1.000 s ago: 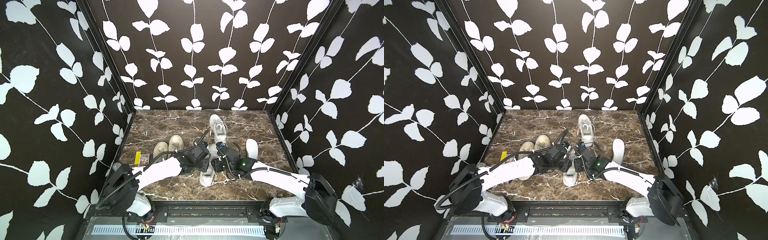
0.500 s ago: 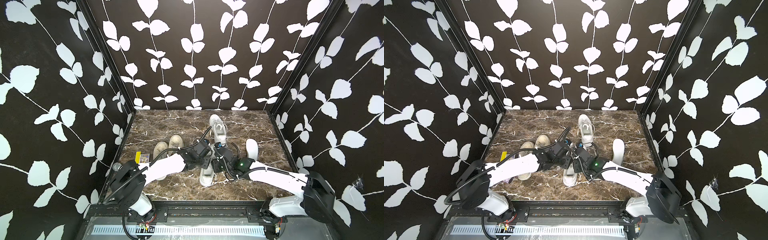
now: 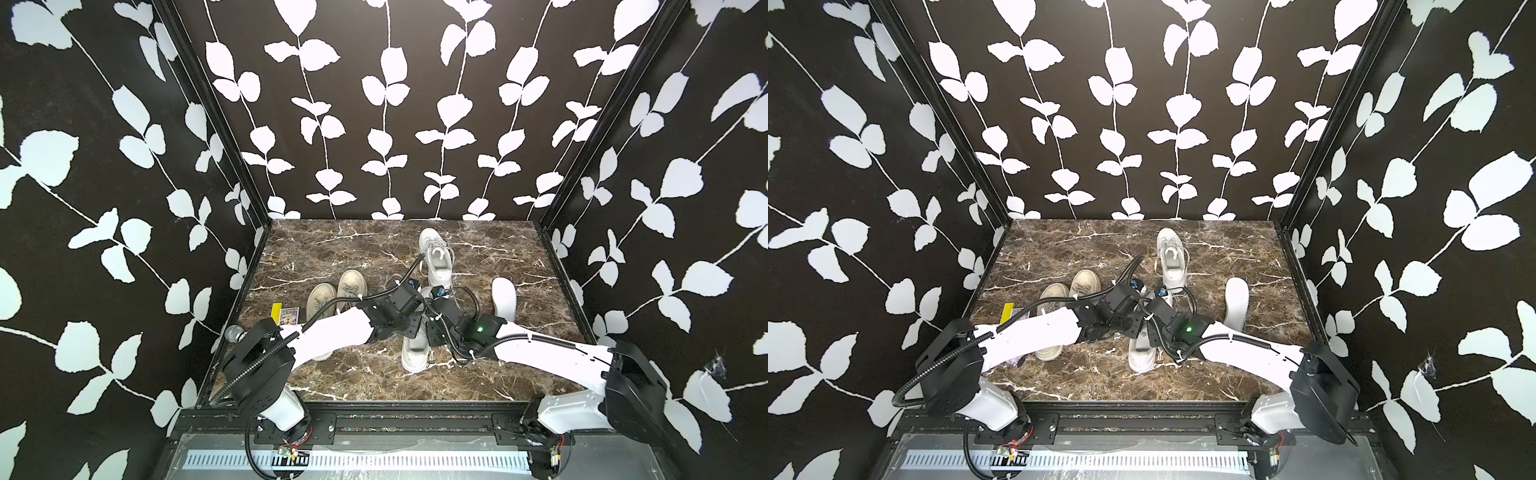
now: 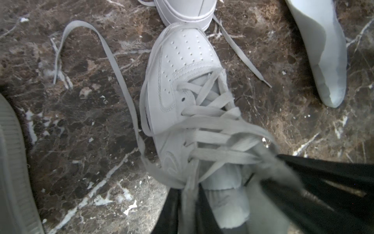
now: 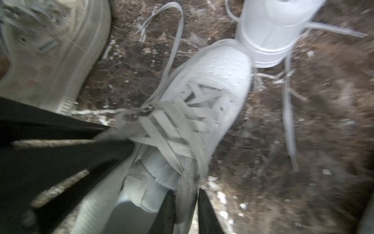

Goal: Remove the insole from the shoe
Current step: Untie the shoelace on the shoe.

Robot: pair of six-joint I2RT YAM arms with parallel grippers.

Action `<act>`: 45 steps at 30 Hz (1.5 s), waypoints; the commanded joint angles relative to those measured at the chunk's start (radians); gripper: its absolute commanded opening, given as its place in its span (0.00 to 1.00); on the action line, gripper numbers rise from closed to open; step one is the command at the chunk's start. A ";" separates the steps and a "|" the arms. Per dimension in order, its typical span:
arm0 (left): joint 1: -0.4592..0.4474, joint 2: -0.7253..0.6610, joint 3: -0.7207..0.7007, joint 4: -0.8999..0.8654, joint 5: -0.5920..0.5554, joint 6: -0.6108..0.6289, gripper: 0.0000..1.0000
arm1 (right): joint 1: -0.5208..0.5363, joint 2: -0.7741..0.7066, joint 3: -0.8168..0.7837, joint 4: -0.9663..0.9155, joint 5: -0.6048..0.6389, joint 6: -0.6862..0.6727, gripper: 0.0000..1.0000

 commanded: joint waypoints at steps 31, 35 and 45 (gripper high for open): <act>0.007 -0.119 -0.158 0.117 0.059 -0.108 0.28 | -0.115 -0.121 -0.103 0.067 -0.187 -0.160 0.38; 0.007 -0.134 -0.162 0.117 0.059 -0.096 0.33 | -0.082 -0.139 -0.097 0.053 -0.204 -0.186 0.51; 0.007 -0.140 -0.153 0.122 0.080 -0.034 0.49 | -0.014 -0.076 -0.066 0.007 -0.176 -0.209 0.73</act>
